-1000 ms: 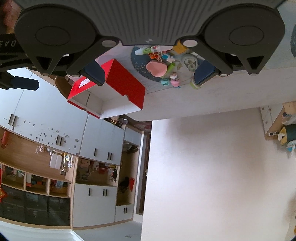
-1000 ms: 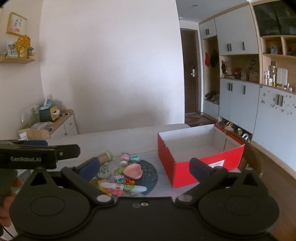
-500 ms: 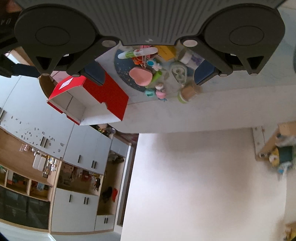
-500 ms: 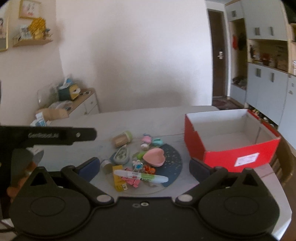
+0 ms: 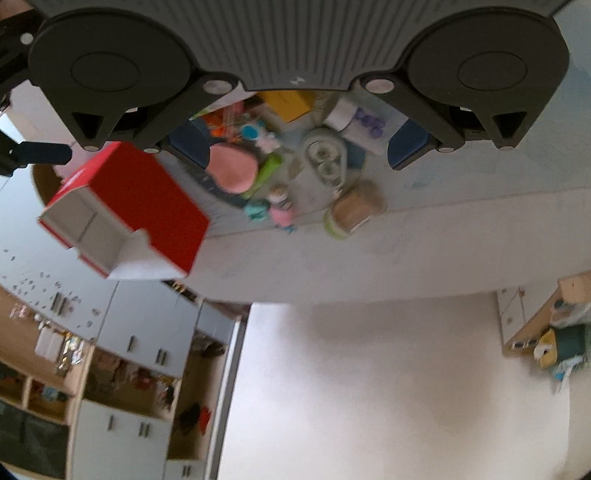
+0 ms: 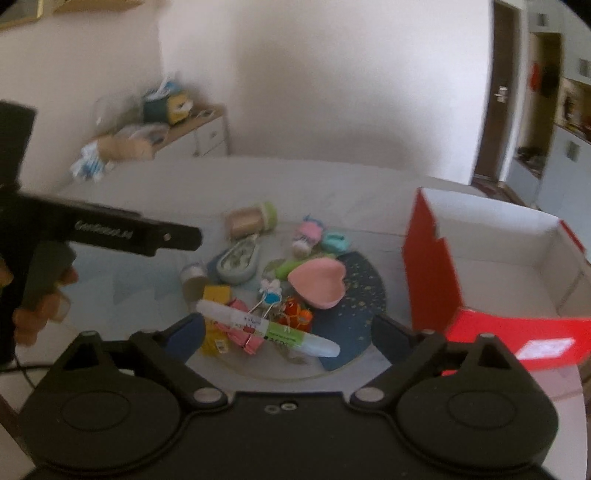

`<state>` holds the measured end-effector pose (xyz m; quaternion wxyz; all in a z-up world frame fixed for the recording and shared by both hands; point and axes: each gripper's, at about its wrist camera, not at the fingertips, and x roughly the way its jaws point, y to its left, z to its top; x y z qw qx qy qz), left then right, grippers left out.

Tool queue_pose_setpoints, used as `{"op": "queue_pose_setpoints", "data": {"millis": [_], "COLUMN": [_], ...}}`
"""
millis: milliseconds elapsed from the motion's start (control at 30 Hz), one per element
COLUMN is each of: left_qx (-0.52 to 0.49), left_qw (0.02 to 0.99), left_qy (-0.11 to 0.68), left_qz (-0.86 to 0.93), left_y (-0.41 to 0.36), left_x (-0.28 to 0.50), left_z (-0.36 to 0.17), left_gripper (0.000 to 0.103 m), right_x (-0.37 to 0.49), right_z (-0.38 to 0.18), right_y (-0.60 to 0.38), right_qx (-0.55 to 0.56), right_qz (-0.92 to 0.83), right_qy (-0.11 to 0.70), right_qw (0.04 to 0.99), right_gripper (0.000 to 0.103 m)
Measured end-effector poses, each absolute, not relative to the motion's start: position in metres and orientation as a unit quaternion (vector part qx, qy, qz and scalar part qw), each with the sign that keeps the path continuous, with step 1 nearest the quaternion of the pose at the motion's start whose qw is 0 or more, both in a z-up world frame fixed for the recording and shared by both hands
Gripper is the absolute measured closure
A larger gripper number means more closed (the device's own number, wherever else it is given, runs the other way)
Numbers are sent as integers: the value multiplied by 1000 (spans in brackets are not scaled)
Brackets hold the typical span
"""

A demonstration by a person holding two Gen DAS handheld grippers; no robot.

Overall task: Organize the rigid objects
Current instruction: 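Grasp the white glue stick with the right gripper while the left grasps the purple-bead jar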

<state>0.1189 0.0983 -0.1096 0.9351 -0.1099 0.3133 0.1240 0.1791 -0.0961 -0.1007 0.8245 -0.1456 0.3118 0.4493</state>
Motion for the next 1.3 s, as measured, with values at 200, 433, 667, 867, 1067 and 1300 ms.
{"op": "queue_pose_setpoints", "data": {"millis": [200,433,667,867,1067,1300], "left_qx": [-114,-118,-93,-86,-93,-110], "left_qw": [924,904,905,910,916,911], "left_qy": [343,380,395,395,382,387], "left_qz": [126,156,126,87,75,92], "left_y": [120,137,143,153,157,162], "left_x": [137,155,164,167,167,168], "left_z": [-142,-170,-184,-195,-197,-200], "left_gripper": [0,0,0,0,0,26], "right_x": [195,204,213,217,225,223], "right_z": [-121,-141,-148,-157,-159,-158], "right_y": [-81,-66,-58,-46,-42,-42], "right_qx": [-209,-262,-290,-317,-323,-325], "right_qz": [487,521,553,571,573,579], "right_qy": [314,316,318,308,304,293], "right_qw": [788,748,714,692,689,688], "right_gripper": [21,32,42,52,60,68]}}
